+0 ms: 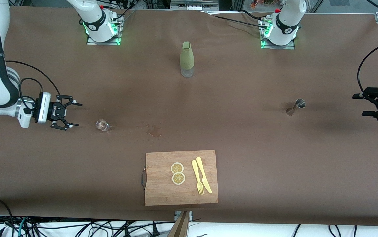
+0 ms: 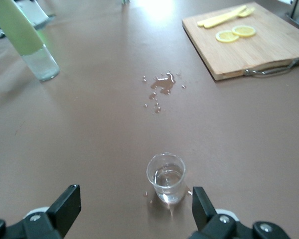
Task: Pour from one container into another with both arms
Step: 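Reach the right gripper to the glass while the left gripper nears the jigger, then close the right gripper on the glass while the left gripper grips the jigger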
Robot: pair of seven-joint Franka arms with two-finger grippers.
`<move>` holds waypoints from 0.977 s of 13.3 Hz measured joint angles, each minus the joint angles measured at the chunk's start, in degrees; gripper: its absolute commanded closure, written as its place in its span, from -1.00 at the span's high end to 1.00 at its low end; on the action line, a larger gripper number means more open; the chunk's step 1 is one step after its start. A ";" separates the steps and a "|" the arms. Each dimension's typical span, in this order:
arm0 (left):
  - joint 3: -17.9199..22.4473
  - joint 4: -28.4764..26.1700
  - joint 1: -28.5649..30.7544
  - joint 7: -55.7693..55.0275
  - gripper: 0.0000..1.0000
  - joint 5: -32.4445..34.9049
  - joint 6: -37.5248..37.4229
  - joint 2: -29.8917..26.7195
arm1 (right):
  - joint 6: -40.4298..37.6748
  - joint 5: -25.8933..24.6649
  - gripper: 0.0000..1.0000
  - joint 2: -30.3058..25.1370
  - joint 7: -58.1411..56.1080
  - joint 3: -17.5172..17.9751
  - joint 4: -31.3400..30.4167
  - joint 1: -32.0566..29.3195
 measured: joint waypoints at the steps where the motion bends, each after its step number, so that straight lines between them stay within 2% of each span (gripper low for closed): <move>1: 1.95 -1.04 0.35 6.61 1.00 -3.22 -0.02 1.41 | -1.67 1.42 0.98 2.25 -2.72 0.00 1.06 -0.39; 4: 6.68 -4.49 1.25 26.81 1.00 -13.65 -0.06 7.39 | -4.07 3.86 0.98 8.32 -8.78 0.01 4.67 -1.05; 7: 8.19 -7.77 1.66 44.06 1.00 -22.69 -0.05 14.32 | -7.23 6.61 0.98 14.33 -14.61 0.00 9.49 -1.49; 10: 8.95 -12.67 1.65 59.42 1.00 -28.84 -0.09 15.73 | -8.52 8.66 0.98 19.82 -16.64 0.33 14.54 -1.57; 13: 11.18 -19.47 1.77 75.62 1.00 -35.51 -0.33 16.79 | -9.32 10.15 0.98 22.50 -16.77 1.45 17.04 -1.57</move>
